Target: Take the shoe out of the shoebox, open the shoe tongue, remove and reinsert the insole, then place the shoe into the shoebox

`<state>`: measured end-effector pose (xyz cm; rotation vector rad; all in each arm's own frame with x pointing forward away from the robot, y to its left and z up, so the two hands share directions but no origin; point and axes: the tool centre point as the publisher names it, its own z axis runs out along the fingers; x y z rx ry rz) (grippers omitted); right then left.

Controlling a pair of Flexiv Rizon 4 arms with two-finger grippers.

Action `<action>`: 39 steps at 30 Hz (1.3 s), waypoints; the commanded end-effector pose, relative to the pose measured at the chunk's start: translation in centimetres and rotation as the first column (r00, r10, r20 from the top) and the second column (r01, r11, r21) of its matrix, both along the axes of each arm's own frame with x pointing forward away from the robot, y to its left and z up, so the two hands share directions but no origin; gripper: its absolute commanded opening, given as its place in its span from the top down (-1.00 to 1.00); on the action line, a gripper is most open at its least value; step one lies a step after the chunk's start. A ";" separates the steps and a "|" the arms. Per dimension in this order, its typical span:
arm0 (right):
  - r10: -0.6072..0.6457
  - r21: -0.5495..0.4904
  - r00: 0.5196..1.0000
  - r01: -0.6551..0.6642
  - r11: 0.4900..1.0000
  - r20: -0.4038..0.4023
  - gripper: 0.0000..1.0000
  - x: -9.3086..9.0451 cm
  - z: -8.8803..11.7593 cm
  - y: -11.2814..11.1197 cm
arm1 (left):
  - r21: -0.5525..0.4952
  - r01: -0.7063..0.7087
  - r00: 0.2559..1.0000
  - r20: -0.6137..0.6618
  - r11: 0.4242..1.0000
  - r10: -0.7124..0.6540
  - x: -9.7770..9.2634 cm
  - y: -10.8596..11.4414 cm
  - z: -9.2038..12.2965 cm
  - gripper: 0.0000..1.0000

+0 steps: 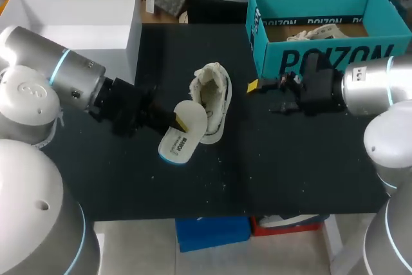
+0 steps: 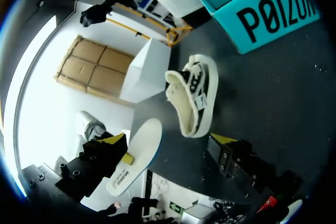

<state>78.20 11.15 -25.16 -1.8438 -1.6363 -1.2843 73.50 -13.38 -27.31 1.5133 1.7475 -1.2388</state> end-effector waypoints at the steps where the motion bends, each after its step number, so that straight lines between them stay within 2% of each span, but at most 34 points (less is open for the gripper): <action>1: -0.057 -0.043 0.998 0.057 0.997 0.000 -1.00 -4.1 1.8 -2.8 | 0.046 0.029 0.999 -0.015 0.999 -0.028 0.0 -0.2 0.5 1.00; 8: -0.135 -0.068 0.991 0.136 0.988 0.019 -1.00 -7.3 3.3 -5.1 | 0.081 0.040 0.999 -0.010 0.996 -0.039 -1.0 -0.6 0.2 1.00; 9: -0.150 -0.080 0.988 0.151 0.985 0.021 -1.00 -7.8 3.4 -5.5 | 0.074 0.031 0.999 -0.040 0.997 -0.028 -1.2 -0.5 0.2 1.00; 11: -0.150 -0.080 0.988 0.151 0.985 0.021 -1.00 -7.8 3.4 -5.5 | 0.093 0.034 0.999 -0.040 0.995 -0.030 -1.5 -0.4 0.2 1.00; 13: -0.150 -0.080 0.988 0.151 0.985 0.021 -1.00 -7.8 3.4 -5.5 | 0.157 0.042 0.999 -0.007 0.987 -0.042 -1.8 0.0 -0.2 1.00; 20: -0.150 -0.080 0.988 0.151 0.985 0.021 -1.00 -7.8 3.4 -5.5 | 0.155 0.085 0.995 -0.055 0.984 -0.077 -1.5 0.2 -2.4 1.00; 30: -0.150 -0.080 0.988 0.151 0.985 0.021 -1.00 -7.8 3.4 -5.5 | 0.158 0.101 0.990 -0.109 0.982 -0.084 1.5 -1.2 -5.5 1.00; 39: -0.150 -0.080 0.988 0.151 0.985 0.021 -1.00 -7.8 3.4 -5.5 | 0.165 0.121 0.989 -0.104 0.979 -0.104 5.1 -2.6 -6.4 1.00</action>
